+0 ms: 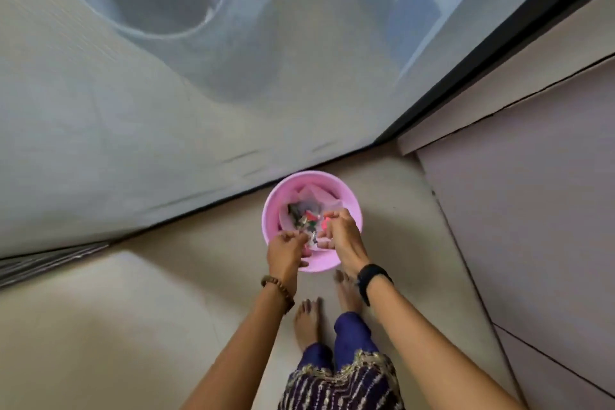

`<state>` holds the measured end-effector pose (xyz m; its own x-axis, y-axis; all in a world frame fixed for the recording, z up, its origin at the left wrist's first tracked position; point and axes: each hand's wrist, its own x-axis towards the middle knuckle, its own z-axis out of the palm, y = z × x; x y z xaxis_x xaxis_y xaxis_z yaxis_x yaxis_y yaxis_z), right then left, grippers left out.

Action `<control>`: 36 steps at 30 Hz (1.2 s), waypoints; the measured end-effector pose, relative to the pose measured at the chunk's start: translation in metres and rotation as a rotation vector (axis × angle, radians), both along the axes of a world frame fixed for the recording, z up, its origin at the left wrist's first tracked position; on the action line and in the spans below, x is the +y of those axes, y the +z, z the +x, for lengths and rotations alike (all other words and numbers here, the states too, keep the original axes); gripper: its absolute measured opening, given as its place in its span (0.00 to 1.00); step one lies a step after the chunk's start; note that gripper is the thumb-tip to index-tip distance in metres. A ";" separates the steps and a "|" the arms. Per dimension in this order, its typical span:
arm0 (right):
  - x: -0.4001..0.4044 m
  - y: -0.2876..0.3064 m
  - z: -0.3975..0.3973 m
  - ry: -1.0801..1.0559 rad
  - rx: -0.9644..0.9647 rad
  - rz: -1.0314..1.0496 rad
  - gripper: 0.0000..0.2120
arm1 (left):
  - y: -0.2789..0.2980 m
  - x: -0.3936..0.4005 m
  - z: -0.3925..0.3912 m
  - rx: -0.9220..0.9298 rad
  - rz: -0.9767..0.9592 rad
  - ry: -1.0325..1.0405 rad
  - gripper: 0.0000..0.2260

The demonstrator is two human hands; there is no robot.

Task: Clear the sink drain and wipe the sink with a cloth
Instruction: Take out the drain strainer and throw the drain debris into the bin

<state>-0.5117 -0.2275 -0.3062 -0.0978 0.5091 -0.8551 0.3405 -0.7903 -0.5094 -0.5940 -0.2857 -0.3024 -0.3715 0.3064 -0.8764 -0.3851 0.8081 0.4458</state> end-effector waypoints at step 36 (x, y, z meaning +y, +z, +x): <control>-0.031 0.520 0.300 -0.931 0.693 0.489 0.08 | 0.509 0.050 0.282 -0.802 0.567 -0.417 0.16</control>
<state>-0.2121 -0.2588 0.2142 0.1162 0.8746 -0.4708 -0.6988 -0.2649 -0.6645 -0.3124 -0.2361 0.2067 0.4794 0.7158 -0.5078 -0.4737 0.6981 0.5369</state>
